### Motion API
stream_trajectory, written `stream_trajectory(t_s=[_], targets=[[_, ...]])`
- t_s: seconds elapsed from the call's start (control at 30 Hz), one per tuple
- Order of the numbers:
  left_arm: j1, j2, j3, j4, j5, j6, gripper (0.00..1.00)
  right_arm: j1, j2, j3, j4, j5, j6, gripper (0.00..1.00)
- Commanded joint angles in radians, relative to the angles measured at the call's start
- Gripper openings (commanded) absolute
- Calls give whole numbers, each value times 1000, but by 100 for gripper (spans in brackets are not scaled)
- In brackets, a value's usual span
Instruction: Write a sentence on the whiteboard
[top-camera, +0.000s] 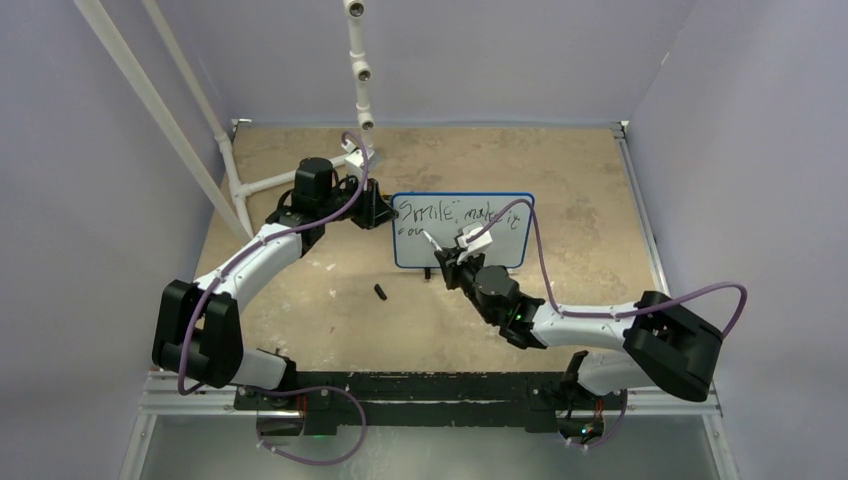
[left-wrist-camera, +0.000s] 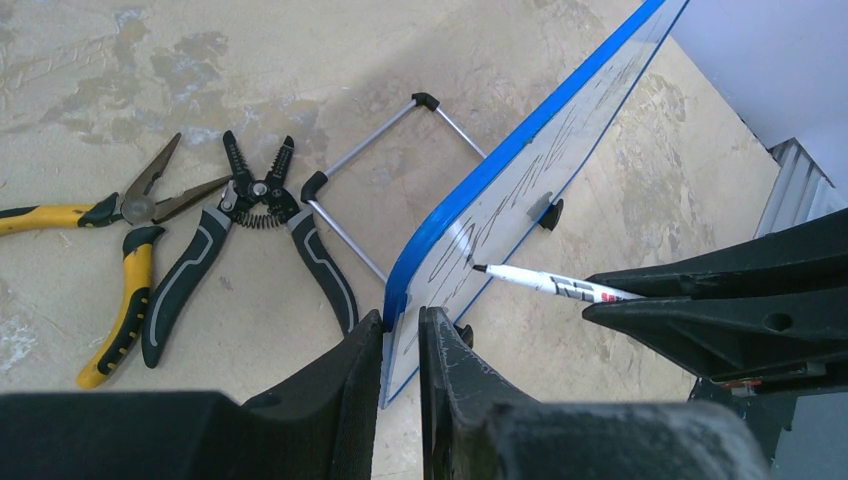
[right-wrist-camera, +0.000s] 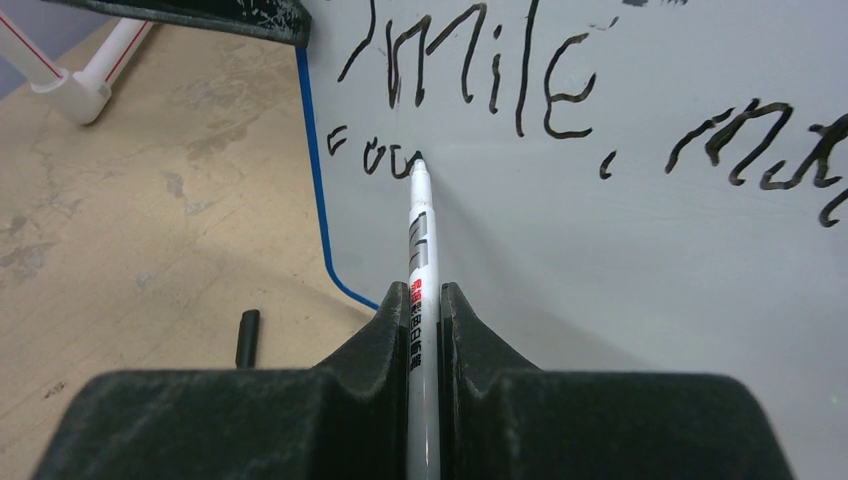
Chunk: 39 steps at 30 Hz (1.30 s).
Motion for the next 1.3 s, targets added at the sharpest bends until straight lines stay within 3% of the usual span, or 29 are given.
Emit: stream_trajectory(t_s=[0.0,0.4,0.7,1.27], targets=[[-11,-7,-9,37,24,-11,18,-7,-34,-2,44,71,-19,0],[-11,-7,-9,36,24,-10,18,-45,-8,3,5,22,-4,0],[-11,-7,-9,35,23,-10,18,-5,5,3,-23,-5,17,0],[-11,-7,-9,35,23,-10,18,-4,-34,-13,-52,60,34,0]])
